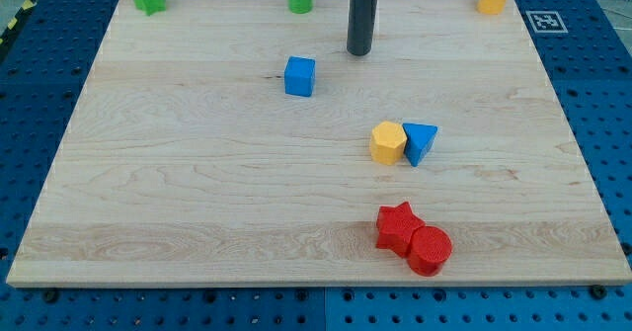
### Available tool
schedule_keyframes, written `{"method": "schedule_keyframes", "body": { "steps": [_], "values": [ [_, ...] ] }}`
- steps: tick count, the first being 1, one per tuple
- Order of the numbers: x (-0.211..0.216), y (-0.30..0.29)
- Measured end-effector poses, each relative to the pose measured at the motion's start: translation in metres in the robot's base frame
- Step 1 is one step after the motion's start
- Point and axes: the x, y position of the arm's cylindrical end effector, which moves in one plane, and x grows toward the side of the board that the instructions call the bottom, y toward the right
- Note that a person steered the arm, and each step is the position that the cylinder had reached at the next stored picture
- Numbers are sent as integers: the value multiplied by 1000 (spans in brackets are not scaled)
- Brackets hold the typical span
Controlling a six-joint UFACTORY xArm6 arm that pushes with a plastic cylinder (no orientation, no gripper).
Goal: Slide the blue triangle to the bottom of the yellow hexagon
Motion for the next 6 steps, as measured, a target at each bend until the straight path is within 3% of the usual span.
{"method": "schedule_keyframes", "body": {
  "steps": [1,3,6],
  "values": [
    [16,23],
    [87,100],
    [196,60]
  ]
}}
